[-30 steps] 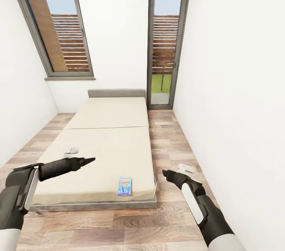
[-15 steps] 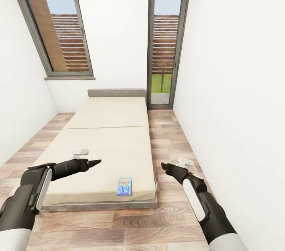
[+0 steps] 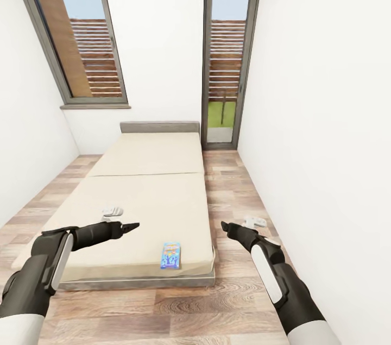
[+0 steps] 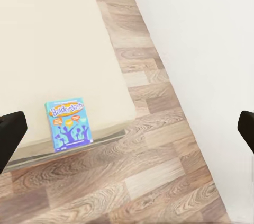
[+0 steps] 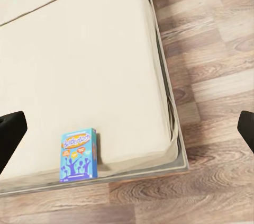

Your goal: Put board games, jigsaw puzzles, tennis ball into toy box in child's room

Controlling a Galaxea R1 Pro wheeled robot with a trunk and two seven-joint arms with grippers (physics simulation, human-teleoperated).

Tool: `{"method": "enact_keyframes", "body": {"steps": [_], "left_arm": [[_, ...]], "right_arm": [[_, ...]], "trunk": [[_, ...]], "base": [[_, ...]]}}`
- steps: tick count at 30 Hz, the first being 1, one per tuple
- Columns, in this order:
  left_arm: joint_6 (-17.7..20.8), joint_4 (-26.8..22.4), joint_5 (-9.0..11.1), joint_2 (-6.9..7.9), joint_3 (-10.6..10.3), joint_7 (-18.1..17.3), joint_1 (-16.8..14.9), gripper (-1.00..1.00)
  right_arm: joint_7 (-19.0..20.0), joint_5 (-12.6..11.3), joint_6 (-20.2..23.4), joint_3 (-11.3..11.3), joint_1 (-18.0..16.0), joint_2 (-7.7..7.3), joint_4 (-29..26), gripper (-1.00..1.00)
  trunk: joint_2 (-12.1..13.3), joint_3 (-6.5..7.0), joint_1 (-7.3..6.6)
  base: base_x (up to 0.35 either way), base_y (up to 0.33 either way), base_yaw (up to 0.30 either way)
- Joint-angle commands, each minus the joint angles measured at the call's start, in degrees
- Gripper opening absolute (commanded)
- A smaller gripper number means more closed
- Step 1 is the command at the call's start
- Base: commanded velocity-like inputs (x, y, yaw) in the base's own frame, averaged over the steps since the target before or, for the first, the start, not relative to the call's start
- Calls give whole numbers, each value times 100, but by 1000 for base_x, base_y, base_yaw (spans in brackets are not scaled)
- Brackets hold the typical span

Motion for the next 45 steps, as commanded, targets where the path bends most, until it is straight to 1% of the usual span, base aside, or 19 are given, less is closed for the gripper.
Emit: {"method": "enact_keyframes", "body": {"steps": [1,7,10,12,13,14,17,20,25,31,37,45], "left_arm": [[60,87,5,-2,3,-14,-6,100],[178,536,12,8,-45,184,-21,100],[217,882,10,3,-63,286,-24,100],[201,1276,7,1,-67,350,-25,100],[174,1593,3,0,-68,392,-27,100],[155,1744,6,0,-68,413,-28,100],[60,2148,27,4,-58,462,-37,100],[14,2316,48,14,-35,486,-41,100],[0,2411,71,3,-11,453,-43,100],[4,2432,77,-33,-12,443,-43,100],[0,2436,69,-77,-21,489,-43,100],[-23,2438,33,-87,-43,507,-43,100]], "right_arm": [[-54,-60,21,8,-5,-1,-11,100],[-54,-65,38,-78,-3,-2,-18,100],[-54,-67,53,-108,-3,-2,-53,100],[-54,-68,64,-121,-4,-2,-122,100],[-54,-68,77,-132,-5,-2,-186,100],[-54,-68,88,-143,-3,-4,-224,100],[-54,-68,163,-206,0,-21,-416,100],[-59,-68,280,-255,14,-25,-615,100],[-68,-68,574,-285,30,-22,-894,100],[-71,-68,731,-297,34,-24,-989,100],[-72,-72,831,-298,35,-28,-999,100],[-72,-65,1017,-300,31,-28,-911,100]], "trunk": [[-49,-27,24],[-290,-135,156],[-410,-189,222],[-490,-225,266],[-531,-243,287],[-571,-261,309],[-691,-314,375],[-811,-368,441],[-811,-368,441],[-811,-368,441],[-1052,-476,573],[-1373,-620,749]], "base": [[0,0,0],[0,0,0],[0,0,0],[0,0,0],[0,0,0],[0,0,0],[0,0,0],[0,0,0],[0,0,0],[0,0,0],[0,0,0],[0,0,0]]}}
